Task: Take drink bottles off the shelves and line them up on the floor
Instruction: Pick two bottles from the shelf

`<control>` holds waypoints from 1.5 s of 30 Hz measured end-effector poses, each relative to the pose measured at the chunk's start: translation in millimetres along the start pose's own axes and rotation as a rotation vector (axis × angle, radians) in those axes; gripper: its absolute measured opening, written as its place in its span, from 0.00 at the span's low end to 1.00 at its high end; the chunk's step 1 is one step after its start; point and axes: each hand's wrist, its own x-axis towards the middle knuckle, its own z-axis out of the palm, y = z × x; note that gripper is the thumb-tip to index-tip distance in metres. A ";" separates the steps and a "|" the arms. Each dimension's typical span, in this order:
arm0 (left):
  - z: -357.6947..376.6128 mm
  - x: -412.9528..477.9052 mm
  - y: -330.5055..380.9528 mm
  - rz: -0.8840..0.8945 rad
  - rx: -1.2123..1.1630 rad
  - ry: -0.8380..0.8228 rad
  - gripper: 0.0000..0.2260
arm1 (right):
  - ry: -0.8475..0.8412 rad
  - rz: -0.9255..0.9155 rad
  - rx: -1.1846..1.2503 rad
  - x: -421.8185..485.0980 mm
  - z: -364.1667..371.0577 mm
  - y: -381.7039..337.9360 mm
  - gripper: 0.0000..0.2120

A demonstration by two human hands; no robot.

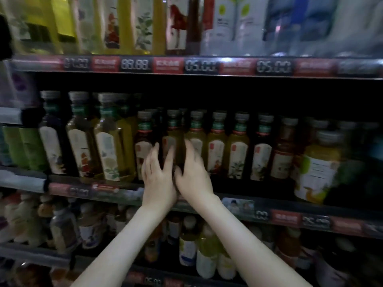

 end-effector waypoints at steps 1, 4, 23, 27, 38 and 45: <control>6.8 -1.5 19.8 0.009 -0.064 -0.036 0.37 | 0.016 -0.005 -0.015 -6.3 -18.6 9.8 0.31; 23.4 -6.3 94.8 0.061 -0.224 -0.177 0.36 | 0.076 -0.015 -0.070 -26.0 -82.1 45.7 0.29; 102.8 0.7 352.4 -0.175 -0.323 -0.249 0.44 | 0.251 0.238 -0.463 -106.9 -400.7 262.4 0.30; 94.5 -0.7 352.3 -0.284 -0.399 -0.217 0.46 | 0.263 0.225 -0.443 -85.8 -386.5 258.8 0.32; 76.3 -10.6 346.9 -0.341 -0.572 -0.195 0.32 | 0.409 0.154 -0.470 -60.1 -350.7 234.2 0.40; 52.1 -36.5 367.6 0.002 -0.577 -0.073 0.32 | -0.138 0.022 0.238 -97.6 -337.8 192.6 0.35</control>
